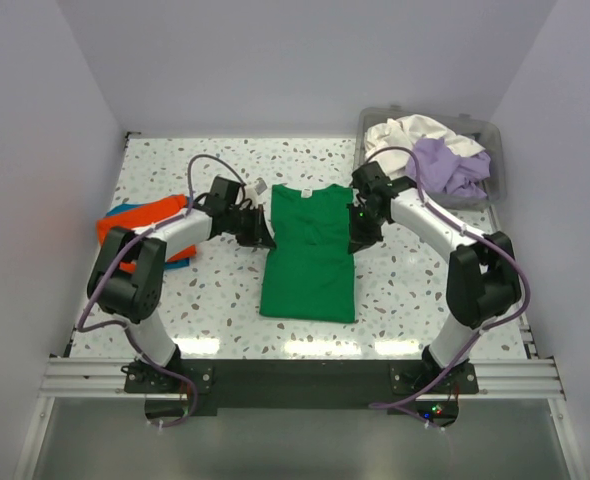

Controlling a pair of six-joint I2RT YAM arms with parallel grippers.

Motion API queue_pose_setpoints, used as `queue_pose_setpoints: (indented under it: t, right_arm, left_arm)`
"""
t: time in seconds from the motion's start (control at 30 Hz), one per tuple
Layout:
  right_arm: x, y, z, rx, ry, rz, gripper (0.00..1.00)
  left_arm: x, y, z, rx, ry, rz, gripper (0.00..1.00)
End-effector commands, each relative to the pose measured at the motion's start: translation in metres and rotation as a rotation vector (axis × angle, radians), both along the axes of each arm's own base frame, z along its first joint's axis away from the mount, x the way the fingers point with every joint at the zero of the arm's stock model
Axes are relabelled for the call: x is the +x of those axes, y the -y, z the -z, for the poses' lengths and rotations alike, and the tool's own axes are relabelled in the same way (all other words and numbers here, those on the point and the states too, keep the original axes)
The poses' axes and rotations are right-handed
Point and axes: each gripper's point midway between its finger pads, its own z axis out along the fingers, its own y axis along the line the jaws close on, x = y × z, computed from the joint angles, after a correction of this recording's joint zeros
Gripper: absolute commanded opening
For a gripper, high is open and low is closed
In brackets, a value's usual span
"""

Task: Fold and stack the t-shirts
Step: Fold the tshirt

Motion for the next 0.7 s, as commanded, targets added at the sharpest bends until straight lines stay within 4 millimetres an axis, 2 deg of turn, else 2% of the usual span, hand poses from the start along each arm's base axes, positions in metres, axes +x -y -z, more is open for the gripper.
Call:
queue_pose_setpoints:
  t: [0.0, 0.2, 0.23, 0.27, 0.3, 0.33, 0.37, 0.4, 0.47, 0.53, 0.6, 0.63, 0.67]
  right_arm:
    - [-0.003, 0.005, -0.006, -0.010, 0.016, 0.016, 0.00]
    - [-0.004, 0.006, 0.013, -0.024, -0.003, 0.010, 0.00]
    - [-0.004, 0.006, 0.019, -0.030, -0.015, 0.010, 0.00]
    - [-0.001, 0.006, 0.022, -0.033, -0.008, 0.010, 0.00]
    - [0.001, 0.006, 0.024, -0.038, -0.009, 0.009, 0.01]
    - [0.002, 0.006, 0.027, -0.045, -0.011, 0.010, 0.09]
    - [0.004, 0.007, 0.028, -0.055, -0.013, 0.010, 0.36]
    - [0.006, 0.009, 0.028, -0.065, -0.012, 0.016, 0.51]
    - [0.006, 0.009, 0.025, -0.072, -0.013, 0.016, 0.67]
    - [0.003, 0.010, 0.020, -0.061, -0.004, 0.017, 0.70]
    - [-0.007, 0.012, 0.017, -0.048, -0.004, 0.015, 0.72]
    - [-0.018, 0.014, 0.021, -0.045, -0.023, 0.008, 0.72]
    - [-0.024, 0.014, 0.021, -0.033, -0.029, 0.007, 0.72]
  left_arm:
    - [0.015, 0.009, -0.009, -0.027, 0.057, 0.020, 0.00]
    - [0.017, 0.003, -0.002, 0.010, 0.056, -0.007, 0.00]
    - [0.018, 0.004, -0.001, 0.010, 0.057, -0.006, 0.04]
    - [0.019, 0.004, 0.000, 0.011, 0.059, -0.007, 0.20]
    - [0.020, 0.003, 0.001, 0.016, 0.060, -0.013, 0.29]
    - [0.021, 0.002, 0.003, 0.025, 0.055, -0.017, 0.36]
    - [0.024, 0.001, 0.001, 0.032, 0.061, -0.028, 0.46]
    - [0.025, -0.003, 0.004, 0.059, 0.052, -0.049, 0.49]
    - [0.026, -0.007, -0.002, 0.078, 0.072, -0.068, 0.57]
    - [0.023, -0.010, -0.010, 0.080, 0.095, -0.070, 0.61]
    - [0.011, -0.014, -0.007, 0.088, 0.093, -0.047, 0.62]
    - [0.006, -0.015, -0.011, 0.083, 0.106, -0.027, 0.63]
    - [-0.006, -0.016, -0.004, 0.086, 0.084, -0.007, 0.63]
